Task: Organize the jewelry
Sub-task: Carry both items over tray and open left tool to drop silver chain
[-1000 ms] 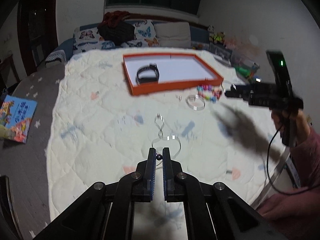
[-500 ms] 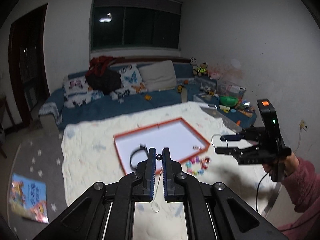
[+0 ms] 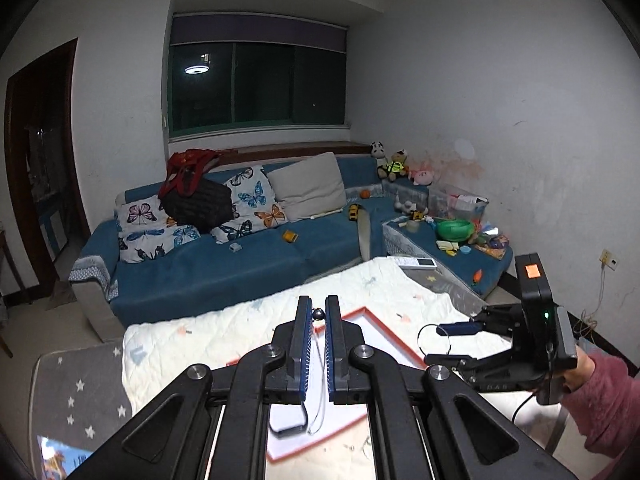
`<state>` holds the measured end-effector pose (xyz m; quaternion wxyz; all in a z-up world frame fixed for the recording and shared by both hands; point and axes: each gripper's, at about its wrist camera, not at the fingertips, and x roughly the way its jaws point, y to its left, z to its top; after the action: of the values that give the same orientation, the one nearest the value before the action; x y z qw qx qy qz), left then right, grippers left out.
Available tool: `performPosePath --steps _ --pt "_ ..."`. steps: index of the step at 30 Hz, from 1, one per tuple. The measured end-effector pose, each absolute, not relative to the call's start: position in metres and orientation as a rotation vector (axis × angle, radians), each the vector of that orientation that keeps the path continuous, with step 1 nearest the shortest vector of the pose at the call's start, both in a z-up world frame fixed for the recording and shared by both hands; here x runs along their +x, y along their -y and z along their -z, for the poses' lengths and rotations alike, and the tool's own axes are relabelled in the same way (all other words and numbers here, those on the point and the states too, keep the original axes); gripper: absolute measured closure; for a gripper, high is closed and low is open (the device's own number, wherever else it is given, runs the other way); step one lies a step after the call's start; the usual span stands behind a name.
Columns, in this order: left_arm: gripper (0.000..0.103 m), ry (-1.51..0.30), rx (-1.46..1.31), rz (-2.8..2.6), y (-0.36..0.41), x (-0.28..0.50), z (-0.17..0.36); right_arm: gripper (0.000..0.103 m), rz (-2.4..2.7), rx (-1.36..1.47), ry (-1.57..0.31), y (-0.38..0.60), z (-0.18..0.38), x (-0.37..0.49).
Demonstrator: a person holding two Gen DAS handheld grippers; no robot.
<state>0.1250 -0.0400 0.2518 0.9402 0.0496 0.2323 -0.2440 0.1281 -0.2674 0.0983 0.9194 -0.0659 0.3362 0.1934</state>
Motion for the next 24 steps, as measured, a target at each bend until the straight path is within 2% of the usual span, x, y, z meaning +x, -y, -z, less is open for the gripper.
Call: performPosePath --steps 11,24 --pt "0.097 -0.549 0.103 0.546 0.075 0.187 -0.233 0.049 -0.368 -0.130 -0.734 0.279 -0.079 0.168" --pt "0.097 -0.718 0.058 0.598 0.109 0.222 -0.124 0.049 -0.361 -0.142 -0.873 0.276 -0.019 0.203"
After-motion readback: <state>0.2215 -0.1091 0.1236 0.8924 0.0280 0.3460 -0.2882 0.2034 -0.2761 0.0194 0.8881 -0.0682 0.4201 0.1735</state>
